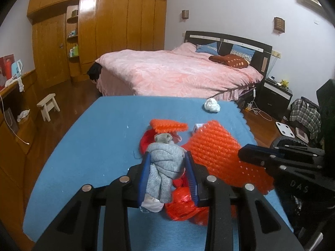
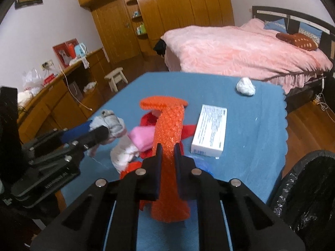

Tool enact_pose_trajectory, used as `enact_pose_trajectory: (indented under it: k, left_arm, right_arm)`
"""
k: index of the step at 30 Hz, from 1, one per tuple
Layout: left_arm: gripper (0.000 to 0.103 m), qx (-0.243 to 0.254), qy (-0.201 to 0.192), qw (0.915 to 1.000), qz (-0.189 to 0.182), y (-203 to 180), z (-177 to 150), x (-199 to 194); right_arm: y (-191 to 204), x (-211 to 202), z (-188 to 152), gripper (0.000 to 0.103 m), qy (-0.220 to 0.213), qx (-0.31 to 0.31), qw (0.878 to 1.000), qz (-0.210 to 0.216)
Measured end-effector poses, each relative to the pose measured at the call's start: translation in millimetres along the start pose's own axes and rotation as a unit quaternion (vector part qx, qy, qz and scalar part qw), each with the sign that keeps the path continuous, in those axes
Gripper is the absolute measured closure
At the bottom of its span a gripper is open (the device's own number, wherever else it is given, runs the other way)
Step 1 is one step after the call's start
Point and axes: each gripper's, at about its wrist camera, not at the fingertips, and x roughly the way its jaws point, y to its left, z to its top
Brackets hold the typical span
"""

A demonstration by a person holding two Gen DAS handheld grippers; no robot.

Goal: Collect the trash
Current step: 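Lift the grey cloth and orange mesh bag and carry both toward the bin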

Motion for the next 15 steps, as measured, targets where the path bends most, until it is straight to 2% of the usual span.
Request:
enact_pose_trajectory:
  k: [8,15]
  left_arm:
    - [0.07,0.004,-0.028,0.9995,-0.013,-13,17,-21]
    - [0.07,0.015,-0.042,0.9983,-0.038,-36,30,-31]
  right_arm:
    - [-2,-45,25,0.093,-0.063,0.009,0.998,0.007]
    - [-14,-81,32,0.093,-0.096,0.016,0.995,-0.012]
